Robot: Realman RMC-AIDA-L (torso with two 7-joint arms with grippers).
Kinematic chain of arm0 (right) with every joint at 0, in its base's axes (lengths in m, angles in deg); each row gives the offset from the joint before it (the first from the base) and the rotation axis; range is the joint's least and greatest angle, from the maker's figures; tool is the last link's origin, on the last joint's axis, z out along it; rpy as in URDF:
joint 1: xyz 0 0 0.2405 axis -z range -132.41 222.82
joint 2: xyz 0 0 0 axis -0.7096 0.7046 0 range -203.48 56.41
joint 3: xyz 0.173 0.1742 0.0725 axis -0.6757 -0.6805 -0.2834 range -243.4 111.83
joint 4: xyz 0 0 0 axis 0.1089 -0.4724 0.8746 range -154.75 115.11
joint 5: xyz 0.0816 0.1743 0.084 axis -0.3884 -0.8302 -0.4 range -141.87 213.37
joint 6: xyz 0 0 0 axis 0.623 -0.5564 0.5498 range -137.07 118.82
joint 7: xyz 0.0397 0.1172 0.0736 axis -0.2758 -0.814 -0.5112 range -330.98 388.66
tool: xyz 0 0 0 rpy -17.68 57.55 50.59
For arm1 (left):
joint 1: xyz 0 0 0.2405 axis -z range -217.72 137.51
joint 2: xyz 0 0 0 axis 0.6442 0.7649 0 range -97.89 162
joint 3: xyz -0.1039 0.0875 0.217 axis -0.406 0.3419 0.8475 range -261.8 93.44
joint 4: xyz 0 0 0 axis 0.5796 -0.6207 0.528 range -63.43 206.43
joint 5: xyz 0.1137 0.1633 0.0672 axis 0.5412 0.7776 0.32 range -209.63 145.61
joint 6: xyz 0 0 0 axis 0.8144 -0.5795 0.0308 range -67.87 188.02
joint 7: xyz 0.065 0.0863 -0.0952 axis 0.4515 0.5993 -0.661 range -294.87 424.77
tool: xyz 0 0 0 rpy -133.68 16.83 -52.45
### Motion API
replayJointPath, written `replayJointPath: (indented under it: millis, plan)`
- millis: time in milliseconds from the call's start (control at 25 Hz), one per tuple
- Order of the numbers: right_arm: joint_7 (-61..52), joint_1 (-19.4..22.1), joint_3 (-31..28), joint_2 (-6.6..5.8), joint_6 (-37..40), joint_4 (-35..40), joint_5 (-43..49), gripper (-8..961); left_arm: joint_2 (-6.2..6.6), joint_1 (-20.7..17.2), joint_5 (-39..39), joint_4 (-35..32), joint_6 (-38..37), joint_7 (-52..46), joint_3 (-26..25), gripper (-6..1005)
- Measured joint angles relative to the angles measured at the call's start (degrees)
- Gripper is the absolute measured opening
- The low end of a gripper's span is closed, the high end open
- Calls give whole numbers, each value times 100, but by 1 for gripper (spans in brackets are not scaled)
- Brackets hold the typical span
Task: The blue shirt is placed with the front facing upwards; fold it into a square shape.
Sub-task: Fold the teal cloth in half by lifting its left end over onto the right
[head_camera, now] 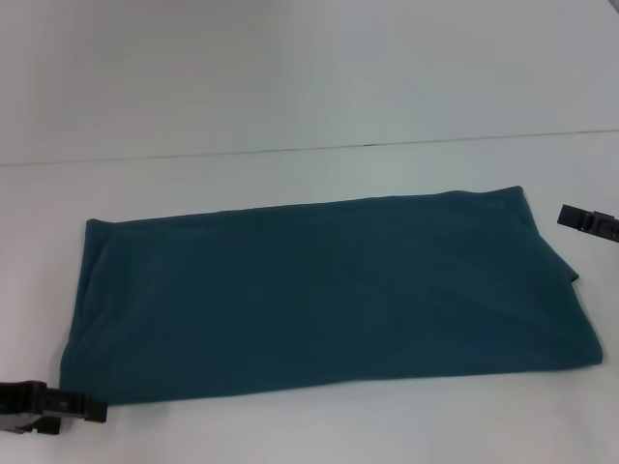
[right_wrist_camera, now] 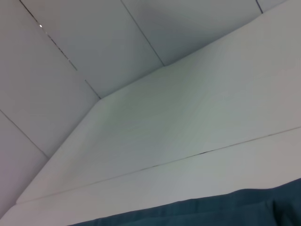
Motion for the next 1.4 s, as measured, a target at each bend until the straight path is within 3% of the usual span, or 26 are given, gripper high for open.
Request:
replayJointPath:
  millis: [880,1400]
  plan:
    - [4,126,-11,-25,84,0,-210,916,8,161,117,81,84,-216,273,906]
    - [53,137,-10,-24,111,-1,-270,916,74,266,310,85,161,-450,267,906]
